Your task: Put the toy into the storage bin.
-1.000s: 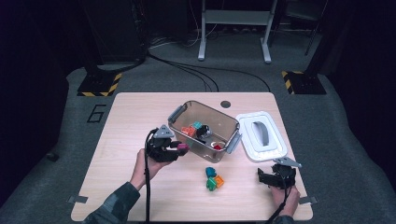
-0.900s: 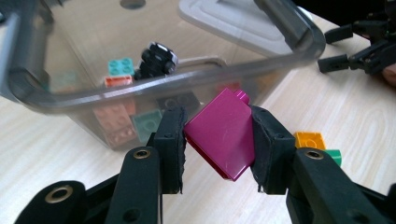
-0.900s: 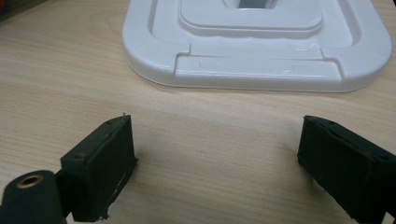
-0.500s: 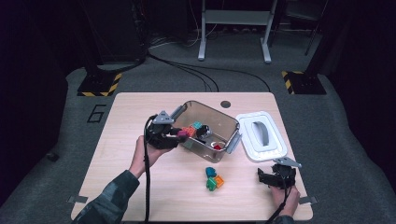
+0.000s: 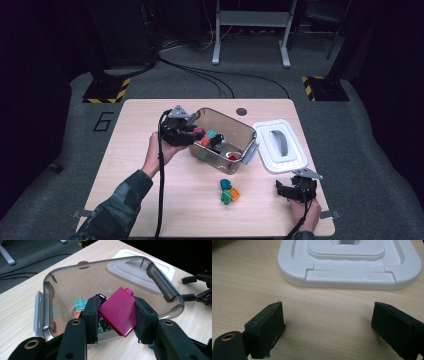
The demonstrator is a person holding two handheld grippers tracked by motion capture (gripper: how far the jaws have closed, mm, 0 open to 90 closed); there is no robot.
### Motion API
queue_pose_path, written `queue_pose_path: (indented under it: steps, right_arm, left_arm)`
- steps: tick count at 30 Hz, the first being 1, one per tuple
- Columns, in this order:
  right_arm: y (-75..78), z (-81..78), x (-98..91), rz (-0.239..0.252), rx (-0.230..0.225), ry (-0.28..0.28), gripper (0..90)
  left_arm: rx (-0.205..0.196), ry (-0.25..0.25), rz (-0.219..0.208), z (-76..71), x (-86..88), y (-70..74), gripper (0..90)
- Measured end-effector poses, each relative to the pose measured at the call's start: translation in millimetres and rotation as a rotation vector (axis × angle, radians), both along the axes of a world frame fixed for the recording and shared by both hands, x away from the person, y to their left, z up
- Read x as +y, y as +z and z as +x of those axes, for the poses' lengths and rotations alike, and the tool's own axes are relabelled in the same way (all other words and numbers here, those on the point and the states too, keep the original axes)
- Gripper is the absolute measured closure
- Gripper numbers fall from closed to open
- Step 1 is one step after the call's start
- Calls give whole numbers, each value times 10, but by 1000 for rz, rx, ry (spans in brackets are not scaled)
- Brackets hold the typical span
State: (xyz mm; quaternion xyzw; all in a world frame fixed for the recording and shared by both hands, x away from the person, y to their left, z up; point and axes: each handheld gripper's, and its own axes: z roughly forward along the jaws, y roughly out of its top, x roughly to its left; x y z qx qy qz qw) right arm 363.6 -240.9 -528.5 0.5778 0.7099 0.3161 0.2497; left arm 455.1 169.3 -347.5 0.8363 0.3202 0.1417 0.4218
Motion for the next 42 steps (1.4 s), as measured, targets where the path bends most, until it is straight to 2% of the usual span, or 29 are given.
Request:
queue_pose_path:
  steps: [17,18,30,42]
  right_arm:
    - [0,0,0,0,0,0,100]
    - [0,0,0,0,0,0,100]
    - [0,0,0,0,-1,0,101]
    - [0,0,-1,1,-1,0,101]
  left_arm:
    - [34,-20,24,161,-215,-1,596]
    - [25,-24,31,174,-224,-1,596]
    - [108,-36,51,256,-359,-152,596]
    - [172,-53,71,279,-443,-335,595]
